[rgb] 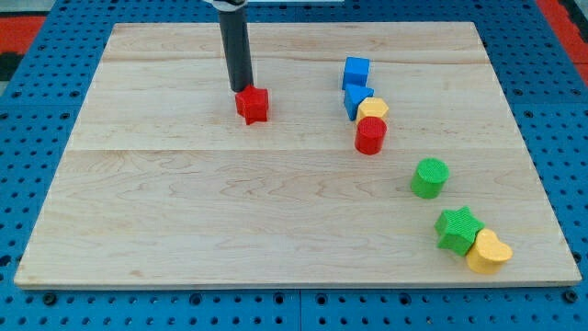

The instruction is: Move the red star towards the red circle

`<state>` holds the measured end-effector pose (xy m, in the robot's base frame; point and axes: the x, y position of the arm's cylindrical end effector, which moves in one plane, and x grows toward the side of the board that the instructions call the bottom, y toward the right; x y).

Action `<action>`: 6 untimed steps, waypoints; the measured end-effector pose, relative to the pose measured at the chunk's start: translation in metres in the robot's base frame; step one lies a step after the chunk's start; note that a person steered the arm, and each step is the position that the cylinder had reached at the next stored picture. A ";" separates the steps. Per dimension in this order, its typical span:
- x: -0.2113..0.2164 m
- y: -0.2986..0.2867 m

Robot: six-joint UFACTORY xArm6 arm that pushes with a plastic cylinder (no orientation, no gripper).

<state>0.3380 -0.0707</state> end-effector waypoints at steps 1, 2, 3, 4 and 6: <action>0.015 -0.007; 0.015 -0.040; 0.017 -0.054; 0.024 -0.019; 0.075 0.003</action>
